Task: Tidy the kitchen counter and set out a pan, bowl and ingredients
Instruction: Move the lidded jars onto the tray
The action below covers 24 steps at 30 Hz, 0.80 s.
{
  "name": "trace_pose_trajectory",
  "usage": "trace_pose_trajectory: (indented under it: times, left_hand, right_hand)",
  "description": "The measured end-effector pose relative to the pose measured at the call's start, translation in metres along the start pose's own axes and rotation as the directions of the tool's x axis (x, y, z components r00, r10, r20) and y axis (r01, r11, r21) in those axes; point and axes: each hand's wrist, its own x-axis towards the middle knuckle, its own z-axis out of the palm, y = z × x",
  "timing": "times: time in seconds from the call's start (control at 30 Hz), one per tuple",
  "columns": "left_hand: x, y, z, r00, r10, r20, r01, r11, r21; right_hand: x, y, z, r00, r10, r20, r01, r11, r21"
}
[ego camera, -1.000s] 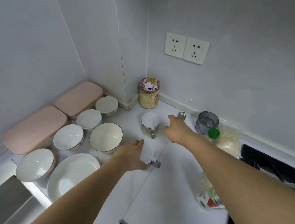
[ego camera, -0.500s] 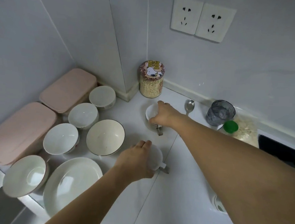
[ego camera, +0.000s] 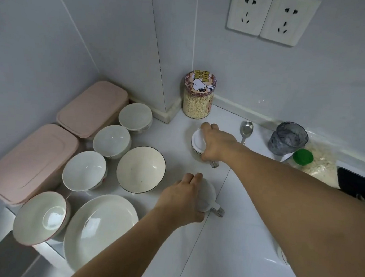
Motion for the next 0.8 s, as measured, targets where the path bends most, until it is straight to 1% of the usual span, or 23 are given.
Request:
trace_pose_trajectory:
  times: [0.07, 0.13, 0.23, 0.33, 0.47, 0.6, 0.77, 0.8]
  left_hand:
    - [0.002, 0.001, -0.002, 1.000, 0.014, 0.017, -0.015, 1.000, 0.011]
    - [0.005, 0.001, -0.007, 0.999, 0.008, 0.052, -0.009, 1.000, 0.016]
    - [0.010, 0.001, -0.025, 0.997, -0.032, 0.070, 0.035, 0.999, -0.040]
    - [0.012, 0.008, -0.053, 1.000, -0.020, -0.005, 0.020, 0.997, -0.078]
    - [0.014, 0.036, -0.094, 0.989, 0.026, -0.148, -0.030, 0.999, -0.027]
    - [0.008, 0.090, -0.136, 0.964, 0.104, -0.245, -0.109, 0.994, -0.007]
    - [-0.008, 0.165, -0.172, 0.946, 0.145, -0.291, -0.158, 0.987, -0.022]
    - [-0.015, 0.190, -0.174, 0.937, 0.178, -0.299, -0.196, 0.980, -0.031]
  right_hand:
    - [-0.009, -0.001, -0.007, 1.000, 0.005, -0.021, -0.005, 1.000, 0.002]
    - [-0.018, 0.000, -0.020, 0.999, 0.029, -0.030, -0.027, 0.998, 0.056]
    - [-0.037, 0.008, -0.048, 0.995, 0.038, -0.089, -0.029, 0.995, 0.099]
    - [-0.066, 0.019, -0.080, 0.986, 0.041, -0.160, -0.017, 0.989, 0.148]
    - [-0.118, 0.044, -0.113, 0.966, 0.094, -0.239, -0.052, 0.983, 0.175]
    - [-0.187, 0.080, -0.145, 0.934, 0.153, -0.323, -0.088, 0.974, 0.207]
    - [-0.269, 0.119, -0.165, 0.886, 0.206, -0.417, -0.105, 0.962, 0.251]
    - [-0.295, 0.132, -0.168, 0.868, 0.227, -0.442, -0.121, 0.959, 0.255]
